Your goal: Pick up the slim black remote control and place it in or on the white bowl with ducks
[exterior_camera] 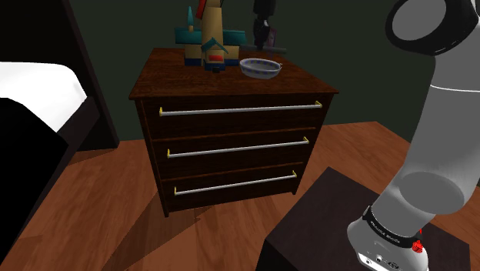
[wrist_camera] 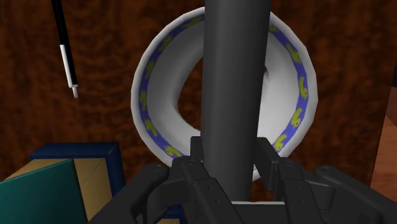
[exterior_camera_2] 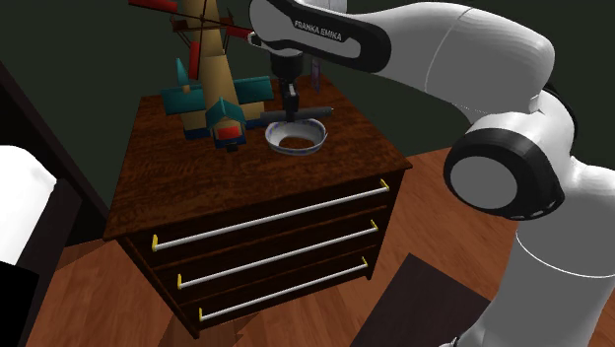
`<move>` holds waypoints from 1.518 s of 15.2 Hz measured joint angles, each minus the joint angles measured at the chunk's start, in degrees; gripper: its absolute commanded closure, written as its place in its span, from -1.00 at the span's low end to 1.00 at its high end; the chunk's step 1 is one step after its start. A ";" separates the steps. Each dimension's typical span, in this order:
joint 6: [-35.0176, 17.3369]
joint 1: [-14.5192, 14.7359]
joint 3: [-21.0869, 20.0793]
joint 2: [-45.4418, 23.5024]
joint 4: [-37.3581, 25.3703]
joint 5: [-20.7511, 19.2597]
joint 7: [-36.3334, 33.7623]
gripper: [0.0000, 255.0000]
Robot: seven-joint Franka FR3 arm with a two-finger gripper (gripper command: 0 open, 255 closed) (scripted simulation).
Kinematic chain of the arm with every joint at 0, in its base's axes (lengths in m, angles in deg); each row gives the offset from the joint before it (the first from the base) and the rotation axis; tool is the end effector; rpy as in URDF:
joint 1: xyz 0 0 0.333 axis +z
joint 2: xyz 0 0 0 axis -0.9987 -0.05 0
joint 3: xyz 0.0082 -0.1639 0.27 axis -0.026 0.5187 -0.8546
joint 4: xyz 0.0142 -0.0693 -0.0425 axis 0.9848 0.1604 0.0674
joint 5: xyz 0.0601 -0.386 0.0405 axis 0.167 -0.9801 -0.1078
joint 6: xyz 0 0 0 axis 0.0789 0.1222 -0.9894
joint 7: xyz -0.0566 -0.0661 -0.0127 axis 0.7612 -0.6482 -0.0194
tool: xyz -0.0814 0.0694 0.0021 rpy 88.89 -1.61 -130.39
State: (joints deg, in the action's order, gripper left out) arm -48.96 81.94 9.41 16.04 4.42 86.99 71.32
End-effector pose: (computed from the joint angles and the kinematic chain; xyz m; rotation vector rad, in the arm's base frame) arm 0.6285 -0.0778 0.6332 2.7345 1.4020 0.0687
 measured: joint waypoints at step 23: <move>-7.51 0.02 -0.01 2.44 9.90 -0.08 -0.15 -1.00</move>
State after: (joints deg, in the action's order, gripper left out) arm -56.47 81.96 9.39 18.48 14.32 86.91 71.17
